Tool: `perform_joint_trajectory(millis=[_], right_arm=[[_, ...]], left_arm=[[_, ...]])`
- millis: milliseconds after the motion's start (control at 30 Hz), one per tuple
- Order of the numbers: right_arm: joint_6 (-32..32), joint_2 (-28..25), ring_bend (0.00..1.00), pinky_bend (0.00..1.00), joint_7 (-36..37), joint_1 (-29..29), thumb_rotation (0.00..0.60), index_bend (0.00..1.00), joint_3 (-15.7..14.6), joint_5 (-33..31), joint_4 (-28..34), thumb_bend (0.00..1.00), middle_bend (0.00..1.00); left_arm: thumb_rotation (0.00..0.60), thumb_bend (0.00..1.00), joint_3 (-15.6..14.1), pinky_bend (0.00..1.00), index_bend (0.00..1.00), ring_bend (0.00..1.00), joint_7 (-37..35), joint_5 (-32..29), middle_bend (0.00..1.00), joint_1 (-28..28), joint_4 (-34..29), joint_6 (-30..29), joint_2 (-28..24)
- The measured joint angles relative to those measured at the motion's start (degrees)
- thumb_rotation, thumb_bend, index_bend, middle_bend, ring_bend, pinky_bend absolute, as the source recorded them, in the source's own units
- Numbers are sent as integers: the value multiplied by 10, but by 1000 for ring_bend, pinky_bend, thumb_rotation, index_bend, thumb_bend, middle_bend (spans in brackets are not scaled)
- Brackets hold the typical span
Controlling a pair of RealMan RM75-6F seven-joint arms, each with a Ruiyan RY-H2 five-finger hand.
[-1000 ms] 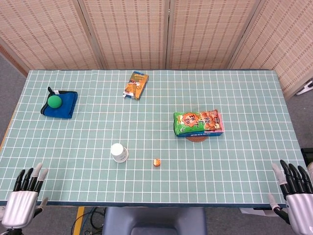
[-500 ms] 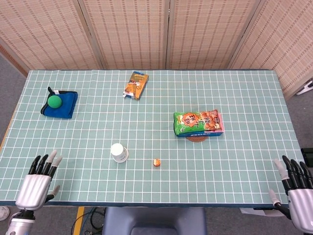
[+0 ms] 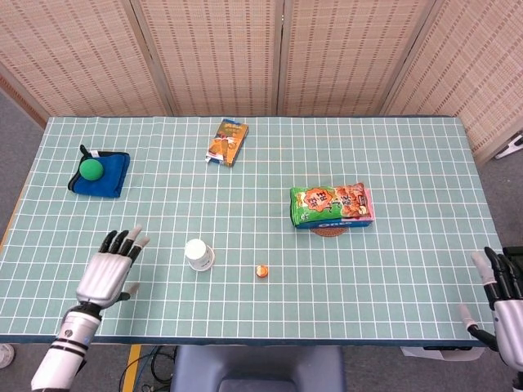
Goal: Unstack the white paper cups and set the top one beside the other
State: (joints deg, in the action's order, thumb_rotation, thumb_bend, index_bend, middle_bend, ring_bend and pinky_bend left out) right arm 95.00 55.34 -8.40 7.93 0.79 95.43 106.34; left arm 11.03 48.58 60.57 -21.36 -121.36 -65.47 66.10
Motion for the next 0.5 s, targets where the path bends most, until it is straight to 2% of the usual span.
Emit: perform_joint_trajectory(millis=[200, 500], right_arm=[[-3, -11, 0, 0, 18, -4, 600, 7, 4, -15, 0, 311, 0], [2, -25, 0, 0, 52, -3, 600, 7, 1, -16, -3, 310, 0]], left_arm=[[600, 295, 20, 0, 161, 0, 72, -98, 0, -88, -6, 12, 37], [600, 295, 15, 0, 189, 0, 130, -193, 0, -174, -4, -16, 104]])
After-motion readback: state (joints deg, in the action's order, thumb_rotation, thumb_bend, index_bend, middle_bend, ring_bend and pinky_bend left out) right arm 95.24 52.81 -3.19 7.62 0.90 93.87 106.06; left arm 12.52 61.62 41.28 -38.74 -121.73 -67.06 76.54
